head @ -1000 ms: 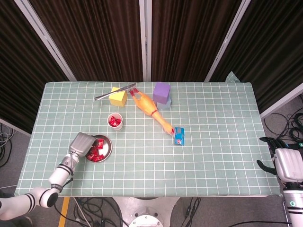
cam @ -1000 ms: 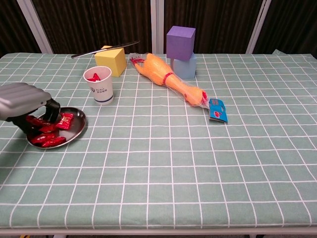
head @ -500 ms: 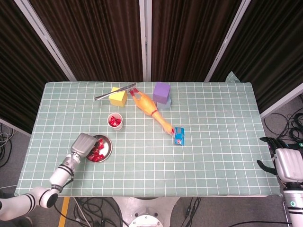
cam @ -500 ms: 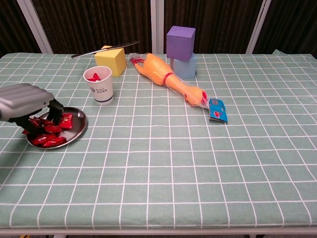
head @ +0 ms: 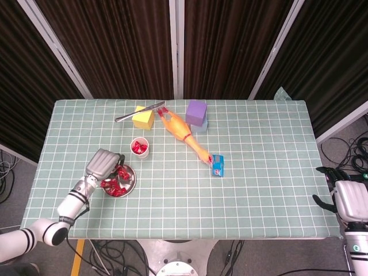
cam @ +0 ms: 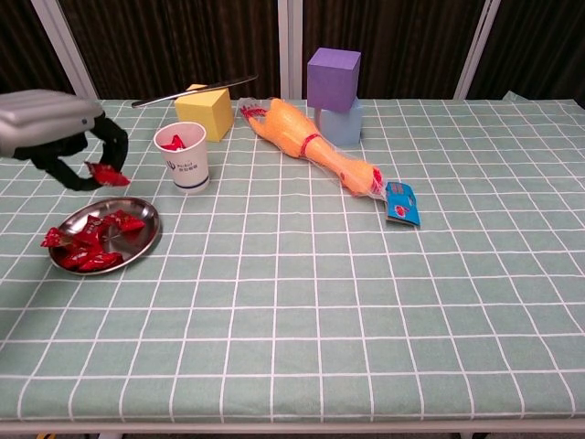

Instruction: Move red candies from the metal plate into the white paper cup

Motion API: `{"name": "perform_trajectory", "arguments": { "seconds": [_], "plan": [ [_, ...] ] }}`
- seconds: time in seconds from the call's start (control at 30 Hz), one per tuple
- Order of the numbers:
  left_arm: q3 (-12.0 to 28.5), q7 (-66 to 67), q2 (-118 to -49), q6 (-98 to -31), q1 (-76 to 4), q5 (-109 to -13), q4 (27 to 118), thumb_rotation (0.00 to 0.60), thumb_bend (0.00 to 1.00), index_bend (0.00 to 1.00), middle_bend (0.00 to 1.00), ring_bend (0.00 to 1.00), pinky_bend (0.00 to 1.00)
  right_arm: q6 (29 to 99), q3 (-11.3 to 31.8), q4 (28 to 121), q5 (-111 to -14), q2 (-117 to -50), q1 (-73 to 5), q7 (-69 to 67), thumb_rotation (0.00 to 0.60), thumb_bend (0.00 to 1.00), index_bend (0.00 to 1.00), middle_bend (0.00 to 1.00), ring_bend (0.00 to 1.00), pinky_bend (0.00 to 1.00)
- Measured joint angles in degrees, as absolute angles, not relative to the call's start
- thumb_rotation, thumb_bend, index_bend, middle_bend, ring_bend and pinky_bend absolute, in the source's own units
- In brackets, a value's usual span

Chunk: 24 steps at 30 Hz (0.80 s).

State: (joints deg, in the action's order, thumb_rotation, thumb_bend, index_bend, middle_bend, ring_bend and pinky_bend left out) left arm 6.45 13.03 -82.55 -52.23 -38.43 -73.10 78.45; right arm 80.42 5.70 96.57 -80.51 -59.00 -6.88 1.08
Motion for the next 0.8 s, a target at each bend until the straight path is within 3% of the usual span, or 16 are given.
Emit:
{"name": "perform_trajectory", "arguments": {
  "seconds": [0.4,0.8],
  "plan": [
    [13.73,12.68,-82.19,-43.50,-47.63,-65.26,77.92,0.600,0.51,0.69,0.73,0.95,1.00,80.25,5.80,96.10,-79.77,-58.91,-6.69,0.72,0.600,0.10,0.26,0.31,0.28,0.61],
    [14.69,9.70,-86.57,-37.92,-51.46,-58.10,69.85,0.600,0.51,0.67,0.70,0.95,1.00,79.88,5.96,96.01,-79.09,-58.81,-6.69,0.77,0.600,0.10,0.26,0.31,0.28,0.61]
  ]
}}
